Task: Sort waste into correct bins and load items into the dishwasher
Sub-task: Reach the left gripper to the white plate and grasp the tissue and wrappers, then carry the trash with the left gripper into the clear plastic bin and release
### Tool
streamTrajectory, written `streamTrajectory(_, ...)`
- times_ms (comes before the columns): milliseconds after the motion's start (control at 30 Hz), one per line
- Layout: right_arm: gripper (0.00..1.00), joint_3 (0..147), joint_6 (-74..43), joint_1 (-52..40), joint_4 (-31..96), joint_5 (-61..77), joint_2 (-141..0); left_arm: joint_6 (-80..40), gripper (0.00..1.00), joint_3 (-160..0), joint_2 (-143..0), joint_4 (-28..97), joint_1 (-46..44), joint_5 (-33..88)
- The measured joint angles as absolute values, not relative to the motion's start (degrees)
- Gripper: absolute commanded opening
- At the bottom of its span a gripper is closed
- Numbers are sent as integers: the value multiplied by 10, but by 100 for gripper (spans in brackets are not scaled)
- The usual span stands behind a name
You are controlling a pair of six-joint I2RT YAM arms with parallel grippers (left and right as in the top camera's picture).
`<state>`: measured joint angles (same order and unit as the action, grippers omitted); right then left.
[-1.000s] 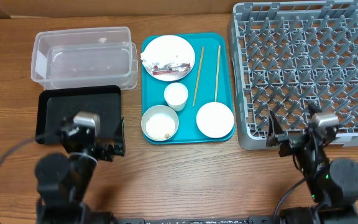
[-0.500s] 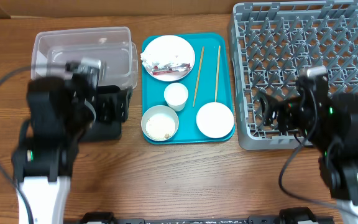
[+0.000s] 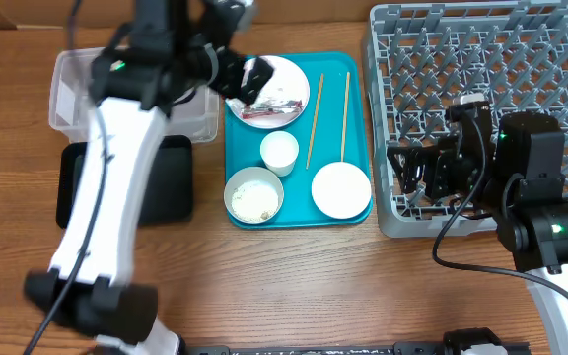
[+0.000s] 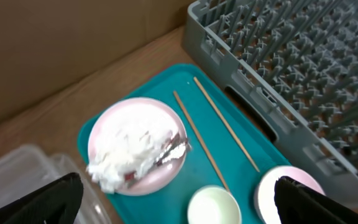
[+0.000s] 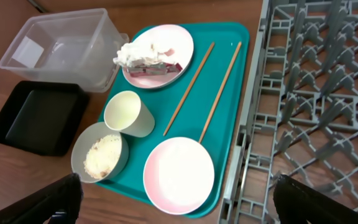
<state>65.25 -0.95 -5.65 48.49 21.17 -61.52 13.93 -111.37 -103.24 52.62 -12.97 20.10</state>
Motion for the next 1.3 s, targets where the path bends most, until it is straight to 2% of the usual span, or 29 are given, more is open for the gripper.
streamTrajectory(233, 100, 653, -13, -57, 500, 215, -615, 199, 99, -1182, -1166, 507, -177, 93)
streamTrajectory(467, 100, 653, -14, -57, 514, 216, -615, 246, 100, -1184, -1268, 482, -175, 30)
streamTrajectory(1133, 100, 653, -15, -57, 536, 181, -615, 286, 100, -1185, -1372, 480, -172, 26)
streamTrajectory(1300, 100, 653, -15, -57, 536, 177, -617, 287, 96, -1185, -1397, 468, -172, 28)
